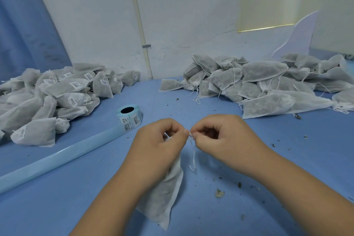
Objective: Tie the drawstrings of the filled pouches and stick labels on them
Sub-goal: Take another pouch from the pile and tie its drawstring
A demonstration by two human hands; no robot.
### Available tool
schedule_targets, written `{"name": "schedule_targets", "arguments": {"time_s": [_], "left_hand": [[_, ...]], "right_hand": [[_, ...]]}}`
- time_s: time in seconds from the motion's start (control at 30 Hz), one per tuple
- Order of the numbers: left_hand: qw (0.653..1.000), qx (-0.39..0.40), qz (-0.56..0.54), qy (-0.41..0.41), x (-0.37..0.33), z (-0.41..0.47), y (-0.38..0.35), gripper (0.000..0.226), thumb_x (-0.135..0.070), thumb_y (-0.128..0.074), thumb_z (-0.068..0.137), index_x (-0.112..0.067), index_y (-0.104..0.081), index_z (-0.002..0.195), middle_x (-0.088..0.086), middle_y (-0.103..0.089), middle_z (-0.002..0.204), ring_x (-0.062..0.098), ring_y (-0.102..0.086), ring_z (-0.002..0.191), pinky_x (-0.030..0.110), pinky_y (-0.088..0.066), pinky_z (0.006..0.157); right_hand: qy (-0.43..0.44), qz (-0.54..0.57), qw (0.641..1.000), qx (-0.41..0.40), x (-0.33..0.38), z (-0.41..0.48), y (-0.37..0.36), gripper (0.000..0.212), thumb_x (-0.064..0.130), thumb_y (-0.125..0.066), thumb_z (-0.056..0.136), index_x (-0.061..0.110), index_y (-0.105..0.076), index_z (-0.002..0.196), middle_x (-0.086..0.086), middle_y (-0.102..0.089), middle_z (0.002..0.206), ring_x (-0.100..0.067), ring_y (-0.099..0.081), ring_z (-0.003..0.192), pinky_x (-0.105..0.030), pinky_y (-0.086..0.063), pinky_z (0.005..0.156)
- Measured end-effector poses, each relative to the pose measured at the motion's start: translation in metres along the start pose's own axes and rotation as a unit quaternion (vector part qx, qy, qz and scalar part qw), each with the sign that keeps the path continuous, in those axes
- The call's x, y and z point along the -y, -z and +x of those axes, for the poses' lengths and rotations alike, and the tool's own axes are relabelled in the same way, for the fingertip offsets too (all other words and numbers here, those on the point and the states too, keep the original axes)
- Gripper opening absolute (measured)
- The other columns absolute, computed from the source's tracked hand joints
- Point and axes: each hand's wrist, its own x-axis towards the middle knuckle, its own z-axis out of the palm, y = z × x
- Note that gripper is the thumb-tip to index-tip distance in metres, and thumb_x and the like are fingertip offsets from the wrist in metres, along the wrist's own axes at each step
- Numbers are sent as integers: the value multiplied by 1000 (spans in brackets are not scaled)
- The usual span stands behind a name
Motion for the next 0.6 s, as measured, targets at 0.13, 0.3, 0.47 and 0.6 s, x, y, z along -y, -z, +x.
{"name": "schedule_targets", "arguments": {"time_s": [0.13, 0.3, 0.47, 0.6], "left_hand": [[1000, -3, -11, 14, 1, 1, 0, 18, -28, -65, 84, -22, -66, 67, -15, -48, 51, 4, -40, 48, 12, -31, 47], [1000, -8, -16, 12, 0, 1, 0, 19, -27, -64, 84, -21, -65, 66, -16, -47, 49, 1, -38, 45, 11, -31, 47], [1000, -11, -9, 12, 0, 2, -1, 22, -25, -65, 87, -21, -65, 65, -17, -47, 47, 0, -39, 45, 11, -30, 47], [1000, -6, -12, 14, 0, 1, -2, 24, -24, -66, 87, -23, -63, 63, -16, -47, 47, 1, -39, 45, 11, -30, 46]], "right_hand": [[-45, 85, 995, -5, 1, 1, 3, 10, 20, -66, 81, 26, -72, 77, 4, -70, 71, -20, -65, 66, -29, -52, 61], [-71, 136, 988, 17, 3, 2, 2, 8, 15, -71, 80, 23, -73, 80, 0, -72, 76, -26, -69, 79, -37, -56, 73], [-66, 123, 990, 16, 2, 1, 1, 12, 12, -72, 78, 23, -73, 75, 0, -71, 72, -26, -67, 71, -29, -54, 63], [-57, 94, 994, 9, 2, 1, -1, 14, 11, -71, 78, 23, -73, 72, -5, -67, 67, -11, -52, 53, -20, -43, 51]]}}
